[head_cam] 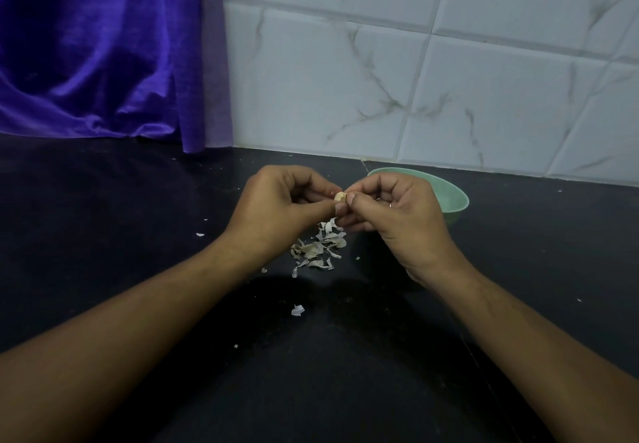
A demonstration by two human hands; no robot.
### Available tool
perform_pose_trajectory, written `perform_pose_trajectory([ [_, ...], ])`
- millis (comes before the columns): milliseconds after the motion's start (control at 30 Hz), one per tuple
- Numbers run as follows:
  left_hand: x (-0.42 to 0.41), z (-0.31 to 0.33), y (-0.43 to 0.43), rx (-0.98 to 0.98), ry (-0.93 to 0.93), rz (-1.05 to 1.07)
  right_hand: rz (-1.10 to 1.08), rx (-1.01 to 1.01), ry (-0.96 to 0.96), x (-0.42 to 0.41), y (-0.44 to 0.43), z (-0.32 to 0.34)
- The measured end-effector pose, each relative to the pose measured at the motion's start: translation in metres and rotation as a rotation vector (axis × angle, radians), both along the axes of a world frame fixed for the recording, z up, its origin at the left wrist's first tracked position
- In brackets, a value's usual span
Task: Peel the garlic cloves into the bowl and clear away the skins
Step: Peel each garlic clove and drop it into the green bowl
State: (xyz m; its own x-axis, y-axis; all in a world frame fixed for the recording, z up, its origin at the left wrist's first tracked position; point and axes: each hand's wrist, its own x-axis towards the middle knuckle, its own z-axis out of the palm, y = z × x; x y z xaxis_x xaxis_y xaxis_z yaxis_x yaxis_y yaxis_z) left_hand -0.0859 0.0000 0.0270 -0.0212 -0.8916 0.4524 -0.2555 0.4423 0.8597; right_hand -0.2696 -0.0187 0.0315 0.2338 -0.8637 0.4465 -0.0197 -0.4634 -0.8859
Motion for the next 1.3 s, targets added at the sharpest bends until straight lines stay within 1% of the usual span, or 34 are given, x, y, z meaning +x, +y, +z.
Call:
perform_pose_trajectory([
  [100, -0.002, 0.002, 0.001, 0.051, 0.083, -0.03, -0.024, -0.003, 0.028, 0.0, -0.001, 0.001],
  [233, -0.002, 0.005, 0.003, 0.115, 0.218, -0.068, -0.056, 0.036, 0.113, -0.001, -0.004, -0.002],
  [333, -0.001, 0.009, 0.003, 0.142, 0.349, -0.063, -0.089, 0.056, 0.215, -0.003, -0.007, -0.006],
  [433, 0.004, 0.012, 0.001, 0.163, 0.422, -0.049, -0.102, 0.058, 0.244, -0.005, -0.008, -0.006],
  [700, 0.003, 0.008, 0.001, 0.198, 0.364, -0.056, -0.113, -0.004, 0.229, -0.008, -0.006, 0.0],
  [1000, 0.003, 0.007, 0.001, 0.205, 0.322, -0.062, -0.085, 0.024, 0.181, -0.01, -0.003, 0.002],
  [1100, 0.003, 0.006, 0.001, 0.203, 0.307, -0.074, -0.094, 0.001, 0.184, -0.009, -0.003, 0.003],
  [1200, 0.003, 0.004, 0.0, 0.194, 0.271, -0.08, -0.107, -0.056, 0.166, -0.008, -0.003, 0.003],
  [1300, 0.001, 0.001, -0.001, 0.161, 0.201, -0.101, -0.101, -0.07, 0.116, -0.008, -0.002, 0.004],
])
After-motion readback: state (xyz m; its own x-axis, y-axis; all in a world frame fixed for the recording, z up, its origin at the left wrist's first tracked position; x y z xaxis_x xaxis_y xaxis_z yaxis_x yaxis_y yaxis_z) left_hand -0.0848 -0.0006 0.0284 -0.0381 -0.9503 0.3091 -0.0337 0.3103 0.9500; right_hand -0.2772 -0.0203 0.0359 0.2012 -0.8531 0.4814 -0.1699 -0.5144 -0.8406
